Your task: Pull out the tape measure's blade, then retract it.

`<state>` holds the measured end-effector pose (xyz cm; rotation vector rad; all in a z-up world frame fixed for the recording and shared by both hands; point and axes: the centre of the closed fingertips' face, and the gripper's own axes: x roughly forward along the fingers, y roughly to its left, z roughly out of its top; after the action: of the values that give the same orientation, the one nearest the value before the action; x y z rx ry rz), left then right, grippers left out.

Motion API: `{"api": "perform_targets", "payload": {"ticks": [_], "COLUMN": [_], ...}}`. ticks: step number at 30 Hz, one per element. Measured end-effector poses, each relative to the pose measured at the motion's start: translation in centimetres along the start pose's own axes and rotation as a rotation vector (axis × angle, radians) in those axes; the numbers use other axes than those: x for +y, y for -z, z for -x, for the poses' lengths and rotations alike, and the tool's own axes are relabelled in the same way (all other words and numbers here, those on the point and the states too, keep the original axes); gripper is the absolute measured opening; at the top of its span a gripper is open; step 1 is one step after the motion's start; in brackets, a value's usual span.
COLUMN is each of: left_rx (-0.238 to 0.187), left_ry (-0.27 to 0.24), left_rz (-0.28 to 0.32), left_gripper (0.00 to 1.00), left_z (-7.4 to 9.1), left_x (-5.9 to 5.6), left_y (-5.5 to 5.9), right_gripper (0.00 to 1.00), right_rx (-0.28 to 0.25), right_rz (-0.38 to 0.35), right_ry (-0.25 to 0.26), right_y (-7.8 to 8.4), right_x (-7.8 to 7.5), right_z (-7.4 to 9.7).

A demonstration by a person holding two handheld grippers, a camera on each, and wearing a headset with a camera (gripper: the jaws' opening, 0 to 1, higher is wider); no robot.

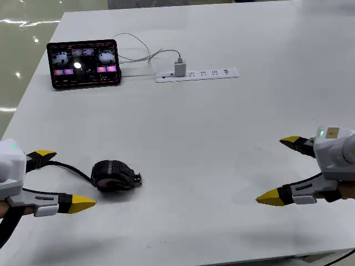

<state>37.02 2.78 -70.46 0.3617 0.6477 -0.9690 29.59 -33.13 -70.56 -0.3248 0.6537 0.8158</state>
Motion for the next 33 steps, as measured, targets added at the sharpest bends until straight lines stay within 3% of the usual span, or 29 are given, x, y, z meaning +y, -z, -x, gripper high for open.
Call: {"api": "perform_targets", "payload": {"ticks": [11, 16, 24, 26, 33], "left_rx": [0.020, 0.060, 0.076, 0.112, 0.148], "left_ry": [0.030, 0.073, 0.115, 0.117, 0.150], "left_rz": [-0.043, -0.115, -0.169, -0.210, -0.246], "left_gripper": [0.98, 0.98, 0.99, 0.99, 0.98], "left_z": [-1.0, -1.4, -1.9, -2.1, -3.1], "left_x": [0.2, -0.4, -1.0, -0.8, -0.9], "left_y": [-1.2, -1.5, -2.9, -2.6, -2.5], "right_gripper": [0.99, 0.99, 0.99, 0.99, 0.99], "right_rx": [-0.011, -0.034, -0.030, -0.028, -0.030], "right_rz": [0.036, 0.070, 0.097, 0.113, 0.121], "right_ry": [-0.047, -0.067, -0.105, -0.117, -0.159], "right_y": [-1.8, -2.9, -4.2, -4.6, -5.6], "right_x": [1.0, 1.4, 2.2, 2.4, 3.2], "right_z": [-1.9, -2.6, -4.1, -4.5, -6.2]}}
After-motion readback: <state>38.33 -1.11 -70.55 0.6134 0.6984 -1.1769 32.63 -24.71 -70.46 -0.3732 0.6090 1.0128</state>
